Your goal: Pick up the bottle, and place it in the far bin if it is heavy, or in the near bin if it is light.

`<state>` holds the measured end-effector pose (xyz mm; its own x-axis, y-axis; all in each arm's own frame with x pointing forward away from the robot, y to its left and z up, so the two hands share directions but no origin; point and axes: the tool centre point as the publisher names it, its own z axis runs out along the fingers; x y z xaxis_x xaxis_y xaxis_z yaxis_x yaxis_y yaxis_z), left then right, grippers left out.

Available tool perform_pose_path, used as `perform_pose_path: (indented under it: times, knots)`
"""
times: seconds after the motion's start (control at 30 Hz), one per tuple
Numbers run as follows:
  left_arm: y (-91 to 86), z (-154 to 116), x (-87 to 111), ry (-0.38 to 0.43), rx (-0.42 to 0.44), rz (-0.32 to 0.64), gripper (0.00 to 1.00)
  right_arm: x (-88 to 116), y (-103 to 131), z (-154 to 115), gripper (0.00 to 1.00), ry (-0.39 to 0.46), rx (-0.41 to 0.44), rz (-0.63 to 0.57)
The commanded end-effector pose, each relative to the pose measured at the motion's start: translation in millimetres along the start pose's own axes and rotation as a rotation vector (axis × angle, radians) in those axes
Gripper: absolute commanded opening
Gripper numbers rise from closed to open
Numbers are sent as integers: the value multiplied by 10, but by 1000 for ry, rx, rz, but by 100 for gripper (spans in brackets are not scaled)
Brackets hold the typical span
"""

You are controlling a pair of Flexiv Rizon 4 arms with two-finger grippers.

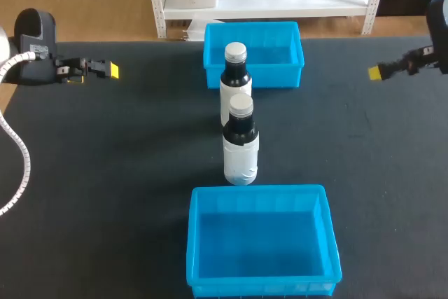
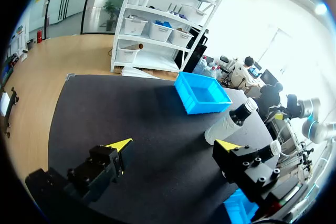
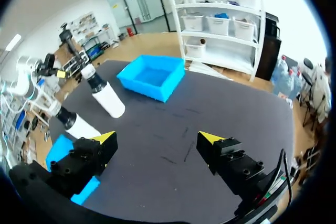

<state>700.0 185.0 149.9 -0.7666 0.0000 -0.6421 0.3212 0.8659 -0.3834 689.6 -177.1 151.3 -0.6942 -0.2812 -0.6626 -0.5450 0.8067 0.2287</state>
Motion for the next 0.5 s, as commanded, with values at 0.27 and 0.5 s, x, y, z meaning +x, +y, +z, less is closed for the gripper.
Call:
perform_pose_path:
  times: [0.27,0.5]
  knots:
    - [0,0,0,0,0,0,100,-52,-89,-51,100,124,-259,-268]
    - [0,0,0,0,0,0,100,-115,23,-9,100,29,-249,-403]
